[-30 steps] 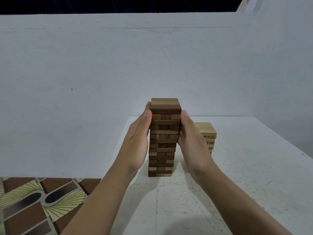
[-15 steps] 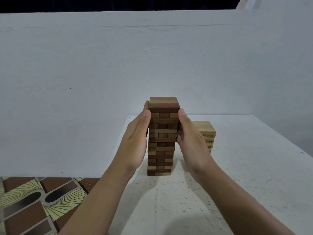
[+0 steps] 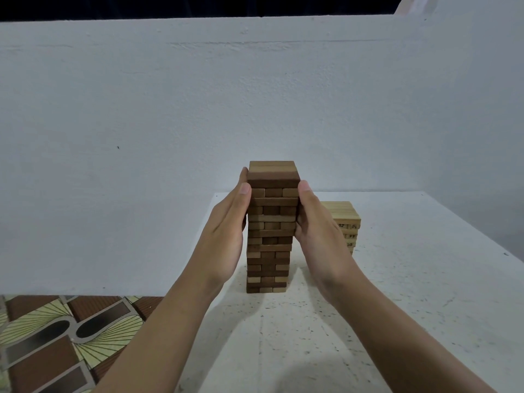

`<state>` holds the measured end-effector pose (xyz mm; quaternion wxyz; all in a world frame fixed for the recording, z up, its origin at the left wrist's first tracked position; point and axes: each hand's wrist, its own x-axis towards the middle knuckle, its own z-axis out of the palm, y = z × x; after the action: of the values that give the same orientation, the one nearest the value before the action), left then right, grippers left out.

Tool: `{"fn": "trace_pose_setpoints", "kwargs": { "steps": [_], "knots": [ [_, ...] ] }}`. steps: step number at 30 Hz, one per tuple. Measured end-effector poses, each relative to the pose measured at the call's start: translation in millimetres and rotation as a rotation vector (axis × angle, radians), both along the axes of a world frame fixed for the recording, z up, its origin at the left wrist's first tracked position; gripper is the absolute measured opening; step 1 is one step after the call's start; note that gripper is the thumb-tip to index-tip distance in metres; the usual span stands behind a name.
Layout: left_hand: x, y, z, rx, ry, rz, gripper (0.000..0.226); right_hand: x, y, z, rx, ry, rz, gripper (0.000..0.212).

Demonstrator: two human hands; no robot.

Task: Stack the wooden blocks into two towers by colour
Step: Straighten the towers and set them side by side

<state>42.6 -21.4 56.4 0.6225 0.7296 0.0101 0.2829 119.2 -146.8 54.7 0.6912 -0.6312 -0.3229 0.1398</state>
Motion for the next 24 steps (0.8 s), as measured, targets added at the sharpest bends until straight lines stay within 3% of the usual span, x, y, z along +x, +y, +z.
{"fn": "trace_pose_setpoints", "kwargs": {
  "steps": [3, 7, 13, 18, 24],
  "knots": [
    [1.1, 4.7, -1.7, -0.002, 0.005, -0.006, 0.061, 2.1, 0.4, 0.2, 0.013, 0.02, -0.001, 0.055],
    [1.6, 9.8, -0.5, -0.042, -0.008, 0.008, 0.078, 6.6, 3.3, 1.1, -0.006, -0.017, -0.037, 0.077],
    [1.1, 3.6, 4.6, -0.045, -0.041, -0.005, 0.056, 6.9, 0.2, 12.7, 0.02, -0.022, -0.017, 0.052],
    [1.9, 1.5, 5.4, -0.032, -0.039, -0.013, 0.058, 5.2, 4.5, 12.6, -0.006, -0.041, -0.041, 0.059],
    [1.2, 2.1, 5.5, -0.016, -0.026, -0.009, 0.057, 1.5, 3.7, 15.9, 0.026, -0.033, -0.018, 0.052]
  ]
}}
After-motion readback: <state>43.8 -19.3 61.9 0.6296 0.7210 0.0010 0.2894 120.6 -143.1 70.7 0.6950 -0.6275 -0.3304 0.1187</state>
